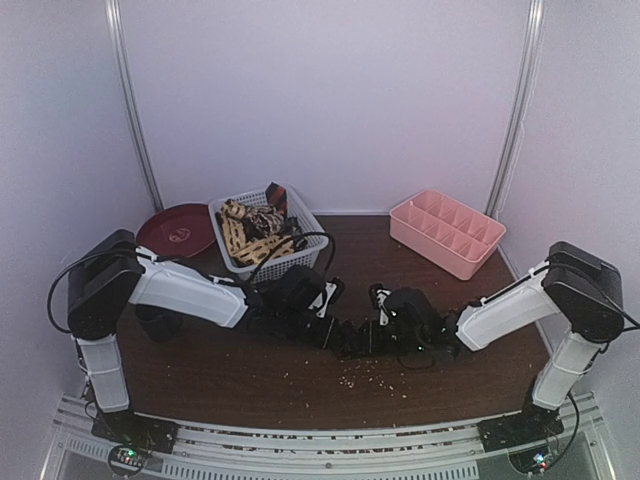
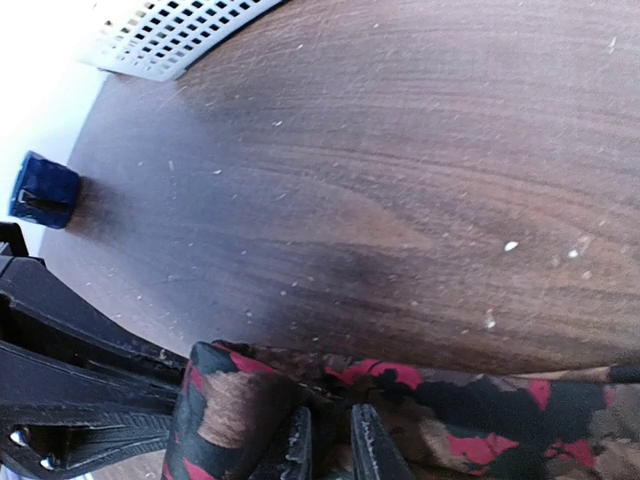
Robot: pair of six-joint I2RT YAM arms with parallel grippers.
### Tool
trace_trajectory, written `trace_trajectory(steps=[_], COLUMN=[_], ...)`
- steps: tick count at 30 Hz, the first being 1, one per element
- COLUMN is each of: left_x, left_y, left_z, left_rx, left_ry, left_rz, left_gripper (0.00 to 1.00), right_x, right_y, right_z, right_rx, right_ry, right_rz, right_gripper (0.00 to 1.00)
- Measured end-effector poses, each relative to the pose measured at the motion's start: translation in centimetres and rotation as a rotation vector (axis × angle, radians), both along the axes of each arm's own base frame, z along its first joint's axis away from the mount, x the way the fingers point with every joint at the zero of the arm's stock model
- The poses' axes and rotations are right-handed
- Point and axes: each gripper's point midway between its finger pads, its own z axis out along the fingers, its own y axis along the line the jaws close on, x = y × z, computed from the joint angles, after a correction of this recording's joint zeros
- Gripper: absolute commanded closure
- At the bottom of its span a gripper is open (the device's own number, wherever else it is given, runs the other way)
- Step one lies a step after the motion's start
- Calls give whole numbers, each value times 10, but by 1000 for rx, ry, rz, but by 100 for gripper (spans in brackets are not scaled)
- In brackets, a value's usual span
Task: Roll the ties
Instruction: Roll the tie at the center of the board.
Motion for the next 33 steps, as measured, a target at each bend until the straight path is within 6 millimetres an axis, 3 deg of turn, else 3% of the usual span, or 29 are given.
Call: trace_trajectory(steps=[10,18,33], left_x=[-4,-6,1], left_y=[8,-1,-14], left_z=[6,10,-6], left_rx=[-18,-61,-28], left_ry=[-7,-2,3], left_rz=[10,-18,-34], left_gripper=[86,83,83], right_x=[0,-1,10], right_y=[2,0,-23], right_z=[-3,-13,-14], right_rx=[97,89,-85], right_ry=[13,18,-16], right_rz=[-5,-8,-75], right_gripper=[85,85,86])
